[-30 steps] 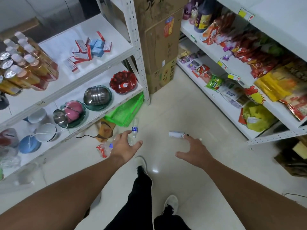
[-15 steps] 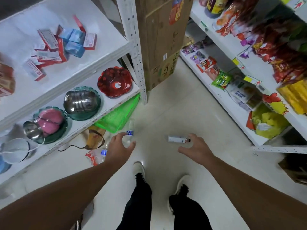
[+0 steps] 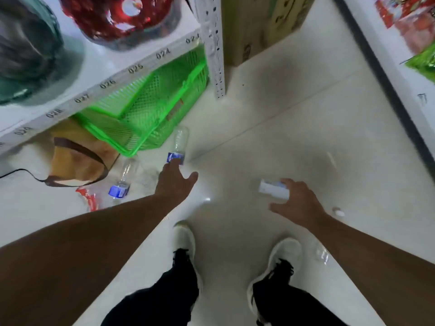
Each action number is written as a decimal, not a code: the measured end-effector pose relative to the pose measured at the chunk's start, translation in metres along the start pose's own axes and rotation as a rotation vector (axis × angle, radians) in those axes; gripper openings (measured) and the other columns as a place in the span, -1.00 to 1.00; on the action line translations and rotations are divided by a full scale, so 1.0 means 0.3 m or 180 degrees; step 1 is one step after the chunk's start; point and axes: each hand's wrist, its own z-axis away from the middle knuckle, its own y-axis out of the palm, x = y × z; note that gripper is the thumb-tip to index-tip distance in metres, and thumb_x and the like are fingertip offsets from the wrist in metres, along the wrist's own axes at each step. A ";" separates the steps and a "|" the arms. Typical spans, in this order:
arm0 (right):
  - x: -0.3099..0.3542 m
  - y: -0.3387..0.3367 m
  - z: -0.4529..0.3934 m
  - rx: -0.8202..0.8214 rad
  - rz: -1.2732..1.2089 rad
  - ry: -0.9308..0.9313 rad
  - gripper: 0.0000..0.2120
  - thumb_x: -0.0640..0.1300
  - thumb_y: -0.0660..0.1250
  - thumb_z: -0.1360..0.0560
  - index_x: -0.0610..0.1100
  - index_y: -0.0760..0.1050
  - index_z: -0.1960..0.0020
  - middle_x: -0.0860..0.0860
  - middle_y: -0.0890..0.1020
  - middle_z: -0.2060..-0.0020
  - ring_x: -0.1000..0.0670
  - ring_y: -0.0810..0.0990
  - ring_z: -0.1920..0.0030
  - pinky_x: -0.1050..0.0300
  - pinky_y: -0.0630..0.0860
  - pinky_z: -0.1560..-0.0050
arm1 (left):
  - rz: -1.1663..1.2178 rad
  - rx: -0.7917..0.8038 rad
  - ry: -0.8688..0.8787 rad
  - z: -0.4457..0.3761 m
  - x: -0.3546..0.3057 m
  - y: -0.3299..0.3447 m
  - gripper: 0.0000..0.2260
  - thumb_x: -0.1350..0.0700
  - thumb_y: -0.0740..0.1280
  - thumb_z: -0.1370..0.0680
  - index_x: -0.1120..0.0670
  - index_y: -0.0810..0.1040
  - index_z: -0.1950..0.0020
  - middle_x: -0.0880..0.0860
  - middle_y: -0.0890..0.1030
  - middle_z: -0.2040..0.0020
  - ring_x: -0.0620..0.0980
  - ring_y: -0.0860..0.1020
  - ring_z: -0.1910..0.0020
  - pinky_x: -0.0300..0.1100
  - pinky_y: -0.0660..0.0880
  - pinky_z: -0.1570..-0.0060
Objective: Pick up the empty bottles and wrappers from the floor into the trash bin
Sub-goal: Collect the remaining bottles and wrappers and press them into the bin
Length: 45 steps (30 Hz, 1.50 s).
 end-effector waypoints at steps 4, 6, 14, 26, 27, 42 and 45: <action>-0.131 0.189 -0.325 -0.0185 0.0857 -0.0187 -0.01 0.36 0.58 -0.28 0.10 0.30 -0.60 -0.06 0.47 -0.38 -0.18 0.48 -0.34 -0.15 0.56 -0.25 | -0.0332 -0.0174 -0.0157 -0.315 0.159 0.253 -0.16 -0.21 0.54 -0.46 0.01 0.26 -0.63 0.24 0.39 -0.46 0.30 0.40 -0.44 0.10 0.30 -0.46; -0.181 0.263 -0.464 -0.0287 0.1297 -0.0354 -0.01 0.36 0.56 -0.30 0.09 0.28 -0.61 -0.06 0.48 -0.40 -0.18 0.49 -0.32 -0.12 0.56 -0.18 | -0.0414 -0.0400 -0.0154 -0.451 0.210 0.344 -0.10 -0.19 0.56 -0.43 0.02 0.21 -0.64 0.24 0.36 -0.47 0.33 0.39 -0.41 0.17 0.35 -0.41; -0.265 0.392 -0.670 -0.0569 0.1265 -0.0597 -0.27 0.17 0.61 -0.34 -0.02 0.39 -0.38 -0.08 0.52 -0.04 -0.17 0.57 0.04 -0.04 0.57 0.15 | 0.0037 -0.0958 -0.0195 -0.672 0.304 0.439 -0.30 -0.18 0.40 -0.56 -0.02 0.18 -0.61 0.22 0.43 -0.35 0.39 0.49 -0.25 0.20 0.42 -0.24; 0.097 0.068 -0.066 0.0285 0.0998 -0.0218 -0.40 0.22 0.49 -0.28 0.06 0.35 -0.19 0.01 0.61 0.08 -0.16 0.63 0.01 -0.07 0.64 -0.03 | 0.0774 -0.0342 -0.0276 -0.020 0.157 0.122 -0.22 -0.05 0.53 -0.33 -0.10 0.31 -0.51 -0.03 0.46 -0.16 0.02 0.53 -0.02 -0.12 0.44 -0.06; 0.130 0.029 -0.013 0.0313 0.1032 -0.0168 -0.40 0.23 0.48 -0.27 0.05 0.35 -0.19 0.01 0.61 0.08 -0.17 0.63 0.00 -0.07 0.64 -0.04 | 0.0773 -0.0299 -0.0249 0.038 0.141 0.068 -0.22 -0.06 0.52 -0.32 -0.12 0.31 -0.51 -0.03 0.47 -0.16 0.01 0.52 -0.01 -0.12 0.44 -0.07; 0.693 -0.578 0.889 0.0170 0.0653 -0.0582 -0.35 0.15 0.59 -0.31 -0.02 0.41 -0.28 -0.08 0.65 -0.10 -0.19 0.65 -0.08 -0.05 0.62 -0.11 | 0.1132 -0.0818 -0.0181 0.880 -0.110 -0.862 -0.28 -0.02 0.52 -0.37 -0.09 0.35 -0.50 0.06 0.53 -0.13 0.08 0.59 0.06 -0.07 0.53 0.02; 0.775 -0.643 1.038 0.0138 0.0757 -0.0754 -0.35 0.18 0.58 -0.26 0.01 0.43 -0.24 -0.07 0.66 -0.12 -0.18 0.65 -0.12 -0.02 0.60 -0.14 | 0.1329 -0.0920 -0.0235 1.037 -0.109 -0.984 -0.28 0.00 0.52 -0.34 -0.09 0.37 -0.49 0.08 0.56 -0.10 0.12 0.63 0.03 0.07 0.61 -0.06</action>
